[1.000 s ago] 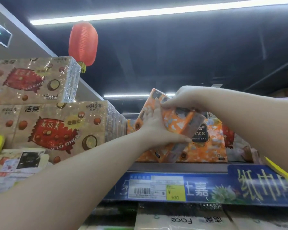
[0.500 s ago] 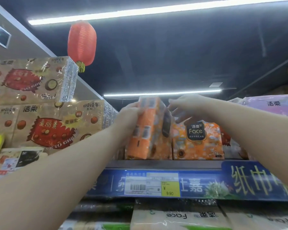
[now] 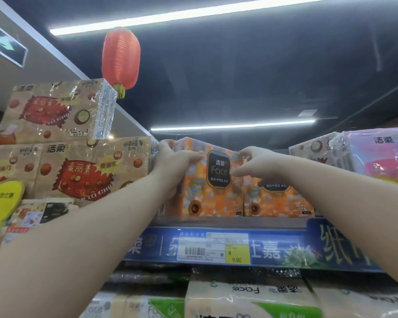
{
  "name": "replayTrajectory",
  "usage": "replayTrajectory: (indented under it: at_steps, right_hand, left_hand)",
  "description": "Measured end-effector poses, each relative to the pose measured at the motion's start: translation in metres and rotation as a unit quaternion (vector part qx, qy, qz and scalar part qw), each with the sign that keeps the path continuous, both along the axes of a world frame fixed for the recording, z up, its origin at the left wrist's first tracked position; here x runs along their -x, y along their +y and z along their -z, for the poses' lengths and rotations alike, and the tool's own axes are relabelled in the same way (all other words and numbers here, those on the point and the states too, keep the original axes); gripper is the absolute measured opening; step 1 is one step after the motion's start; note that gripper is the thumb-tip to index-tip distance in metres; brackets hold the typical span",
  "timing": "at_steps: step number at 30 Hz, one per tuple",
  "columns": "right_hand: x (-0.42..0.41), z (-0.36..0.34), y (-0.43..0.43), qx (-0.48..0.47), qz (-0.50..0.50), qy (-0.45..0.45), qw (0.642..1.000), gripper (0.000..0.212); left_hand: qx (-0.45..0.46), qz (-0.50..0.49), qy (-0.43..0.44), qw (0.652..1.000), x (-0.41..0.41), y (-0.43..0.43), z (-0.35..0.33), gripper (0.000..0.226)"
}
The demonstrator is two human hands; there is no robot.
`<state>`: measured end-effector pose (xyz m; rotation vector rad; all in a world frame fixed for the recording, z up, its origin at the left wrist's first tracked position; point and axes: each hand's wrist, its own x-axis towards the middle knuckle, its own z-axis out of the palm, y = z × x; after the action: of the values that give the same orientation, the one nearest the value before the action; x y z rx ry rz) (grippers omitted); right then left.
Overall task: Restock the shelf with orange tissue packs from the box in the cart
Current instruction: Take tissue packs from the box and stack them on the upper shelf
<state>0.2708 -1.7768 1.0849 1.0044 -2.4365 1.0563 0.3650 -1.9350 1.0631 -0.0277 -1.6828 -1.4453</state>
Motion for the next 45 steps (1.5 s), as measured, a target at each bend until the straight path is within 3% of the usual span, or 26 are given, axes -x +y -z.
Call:
replayTrajectory:
  at_steps: [3, 5, 9, 11, 16, 19, 21, 24, 26, 27, 29, 31, 45]
  right_hand:
    - [0.007, 0.001, 0.011, 0.030, -0.026, -0.030, 0.999, 0.103]
    - [0.010, -0.001, 0.021, 0.025, -0.040, -0.031, 0.998, 0.108]
    - [0.011, -0.009, 0.031, 0.006, -0.051, -0.003, 0.999, 0.079]
    - [0.011, -0.011, 0.032, 0.024, -0.045, 0.003, 0.999, 0.062]
    - [0.011, -0.012, 0.029, 0.028, -0.027, 0.008, 0.999, 0.053]
    - [0.011, -0.012, 0.027, 0.034, -0.013, 0.027, 0.999, 0.055]
    - [0.010, -0.012, 0.023, 0.042, -0.001, 0.042, 0.998, 0.056]
    - [0.011, -0.009, 0.010, 0.040, 0.018, 0.054, 0.998, 0.058]
    - [0.013, -0.008, 0.000, 0.029, 0.034, 0.057, 0.997, 0.059]
    - [0.013, -0.008, -0.006, 0.022, 0.040, 0.059, 0.997, 0.059]
    - [0.014, -0.010, -0.018, 0.009, 0.050, 0.064, 0.997, 0.061]
    - [0.014, -0.010, -0.028, -0.008, 0.064, 0.074, 0.995, 0.062]
    - [0.022, -0.013, -0.042, -0.088, 0.129, 0.130, 0.979, 0.070]
  left_hand:
    - [-0.035, 0.068, 0.007, 0.997, -0.002, 0.000, 0.000, 0.039]
    - [-0.033, 0.086, -0.001, 0.996, 0.002, -0.001, -0.002, 0.039]
    - [-0.002, 0.069, -0.016, 0.997, 0.014, 0.003, -0.004, 0.033]
    - [0.024, 0.010, -0.040, 0.999, 0.016, 0.006, -0.005, 0.029]
    - [0.199, -0.161, -0.052, 0.965, 0.015, 0.013, -0.015, 0.071]
    - [0.339, -0.238, 0.037, 0.909, -0.002, 0.016, -0.030, 0.060]
    - [0.423, -0.299, 0.070, 0.852, -0.017, 0.011, -0.041, 0.043]
    - [0.498, -0.420, 0.022, 0.758, -0.035, -0.007, -0.054, 0.024]
    - [0.494, -0.471, -0.066, 0.728, -0.044, -0.021, -0.056, 0.028]
    - [0.479, -0.474, -0.117, 0.729, -0.047, -0.028, -0.055, 0.032]
    - [0.432, -0.440, -0.184, 0.765, -0.050, -0.042, -0.051, 0.039]
    - [0.403, -0.418, -0.197, 0.790, -0.049, -0.050, -0.047, 0.048]
    - [0.419, -0.455, -0.161, 0.769, -0.042, -0.061, -0.046, 0.049]
